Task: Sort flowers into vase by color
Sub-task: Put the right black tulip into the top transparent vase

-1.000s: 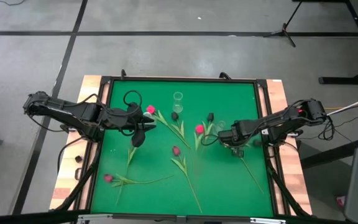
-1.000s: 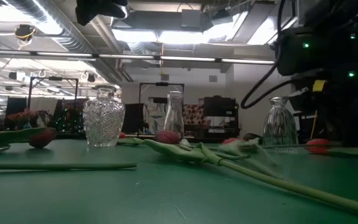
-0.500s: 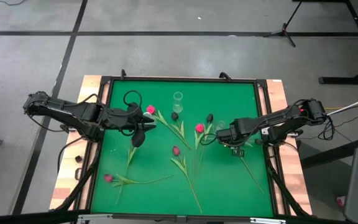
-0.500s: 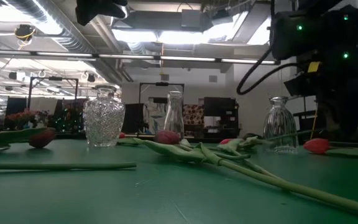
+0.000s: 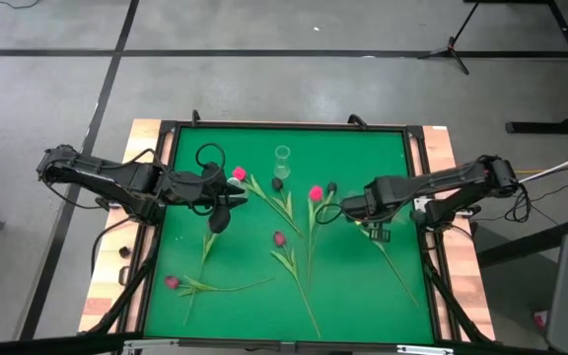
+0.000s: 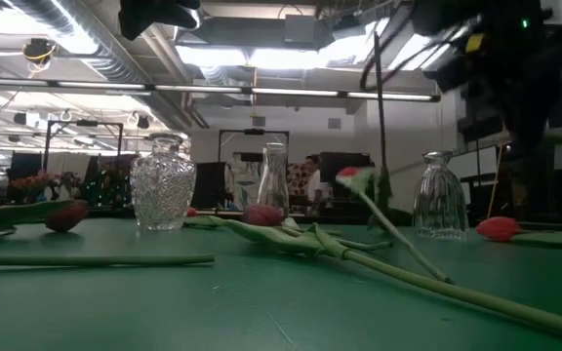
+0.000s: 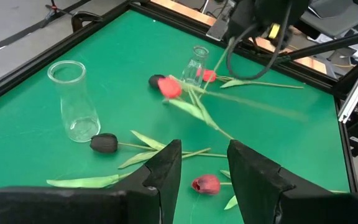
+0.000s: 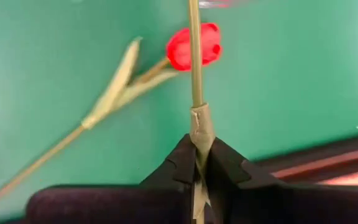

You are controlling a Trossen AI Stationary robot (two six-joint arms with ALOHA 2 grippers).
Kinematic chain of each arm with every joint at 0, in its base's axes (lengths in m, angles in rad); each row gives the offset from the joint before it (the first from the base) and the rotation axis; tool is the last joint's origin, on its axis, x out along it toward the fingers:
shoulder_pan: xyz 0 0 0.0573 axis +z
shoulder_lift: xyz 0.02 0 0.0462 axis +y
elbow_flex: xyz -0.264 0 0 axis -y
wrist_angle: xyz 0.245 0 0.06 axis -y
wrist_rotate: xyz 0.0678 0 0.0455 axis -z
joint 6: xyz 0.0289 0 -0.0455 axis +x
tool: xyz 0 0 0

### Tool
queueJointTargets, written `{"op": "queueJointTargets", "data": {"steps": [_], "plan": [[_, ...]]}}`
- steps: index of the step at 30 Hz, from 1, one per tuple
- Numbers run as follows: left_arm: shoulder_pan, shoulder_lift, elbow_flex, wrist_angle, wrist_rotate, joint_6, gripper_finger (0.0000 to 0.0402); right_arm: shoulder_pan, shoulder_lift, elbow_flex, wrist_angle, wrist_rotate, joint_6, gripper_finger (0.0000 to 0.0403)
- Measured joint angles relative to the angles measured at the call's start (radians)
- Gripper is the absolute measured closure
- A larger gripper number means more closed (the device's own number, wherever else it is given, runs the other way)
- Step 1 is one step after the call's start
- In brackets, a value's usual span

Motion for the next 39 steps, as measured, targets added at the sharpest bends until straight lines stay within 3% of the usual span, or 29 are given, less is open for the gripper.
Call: {"op": "queueJointTargets", "data": {"steps": [5, 11, 23, 32, 35, 39], "plan": [[0.000, 0.000, 0.000, 0.000, 0.000, 0.000, 0.0273, 0.000, 0.000, 0.140, -0.126, 0.101, -0.023, 0.0395], [0.000, 0.000, 0.000, 0.000, 0.000, 0.000, 0.0273, 0.000, 0.003, 0.253, -0.127, 0.237, -0.160, 0.0379], [0.000, 0.000, 0.000, 0.000, -0.051, 0.002, 0.0273, 0.000, 0.010, 0.272, -0.127, 0.448, -0.424, 0.0385], [0.000, 0.000, 0.000, 0.002, -0.086, 0.000, 0.0273, 0.000, 0.010, 0.271, -0.076, 0.890, -0.662, 0.0388], [0.000, 0.000, 0.000, 0.025, -0.203, -0.001, 0.0273, -0.002, 0.010, 0.271, 0.009, 1.021, -0.786, 0.0385], [0.000, -0.001, 0.000, 0.028, -0.281, -0.009, 0.0273, -0.038, 0.010, 0.271, 0.157, 1.090, -0.976, 0.0380]]}}
